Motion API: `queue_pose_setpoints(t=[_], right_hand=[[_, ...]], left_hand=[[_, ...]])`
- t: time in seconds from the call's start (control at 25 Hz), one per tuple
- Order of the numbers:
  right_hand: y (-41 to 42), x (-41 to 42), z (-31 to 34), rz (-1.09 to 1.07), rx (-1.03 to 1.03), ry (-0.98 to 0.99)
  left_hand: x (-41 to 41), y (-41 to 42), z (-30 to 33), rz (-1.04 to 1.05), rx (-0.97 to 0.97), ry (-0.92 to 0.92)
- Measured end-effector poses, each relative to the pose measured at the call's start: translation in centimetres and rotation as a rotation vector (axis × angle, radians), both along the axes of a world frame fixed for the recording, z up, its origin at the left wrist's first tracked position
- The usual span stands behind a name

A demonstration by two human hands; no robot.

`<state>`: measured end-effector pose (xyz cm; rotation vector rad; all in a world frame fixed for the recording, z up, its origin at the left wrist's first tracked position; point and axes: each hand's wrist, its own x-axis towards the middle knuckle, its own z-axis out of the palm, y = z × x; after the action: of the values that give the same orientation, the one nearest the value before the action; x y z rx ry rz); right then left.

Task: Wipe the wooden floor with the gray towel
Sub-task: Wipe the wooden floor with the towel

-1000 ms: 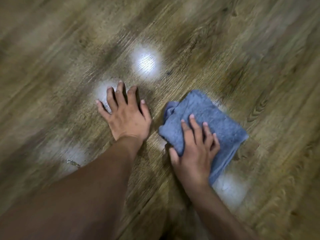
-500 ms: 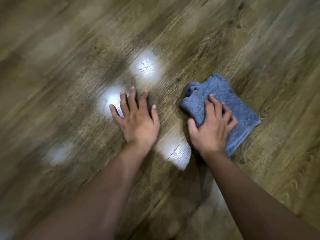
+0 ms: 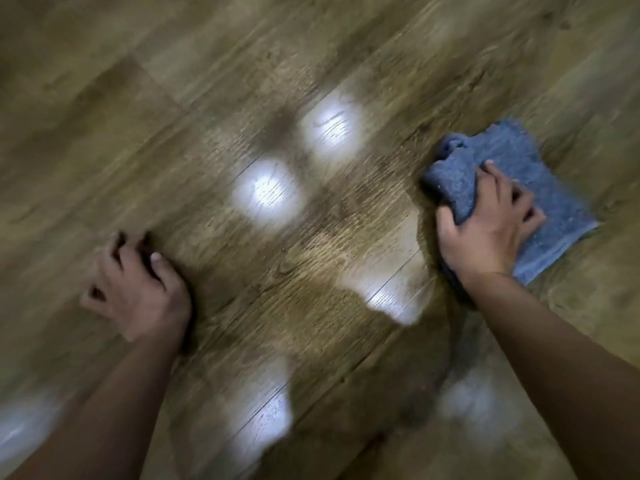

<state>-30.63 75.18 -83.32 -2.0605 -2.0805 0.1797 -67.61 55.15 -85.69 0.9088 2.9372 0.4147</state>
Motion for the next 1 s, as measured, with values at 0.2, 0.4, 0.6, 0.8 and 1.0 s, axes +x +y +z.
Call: queue_pose_setpoints(t=[0.2, 0.4, 0.6, 0.8, 1.0], right_hand=[[-1.5, -1.4, 0.1, -0.016, 0.016, 0.021], [-5.2, -5.1, 0.3, 0.128, 0.003, 0.064], [-10.2, -7.5, 0.5, 0.232, -0.034, 0.066], [-16.9, -10.5, 0.9, 0.287, -0.100, 0.040], [-24.3, -12.3, 0.7, 0.400, -0.127, -0.041]], left_hand=[[0.3, 0.5, 0.0, -0.001, -0.006, 0.049], [0.3, 0.4, 0.0, -0.023, 0.010, 0.062], [0.3, 0.5, 0.1, -0.019, -0.065, 0.049], [0.2, 0.4, 0.1, -0.024, -0.104, 0.041], [0.2, 0.2, -0.1, -0.044, -0.060, 0.032]])
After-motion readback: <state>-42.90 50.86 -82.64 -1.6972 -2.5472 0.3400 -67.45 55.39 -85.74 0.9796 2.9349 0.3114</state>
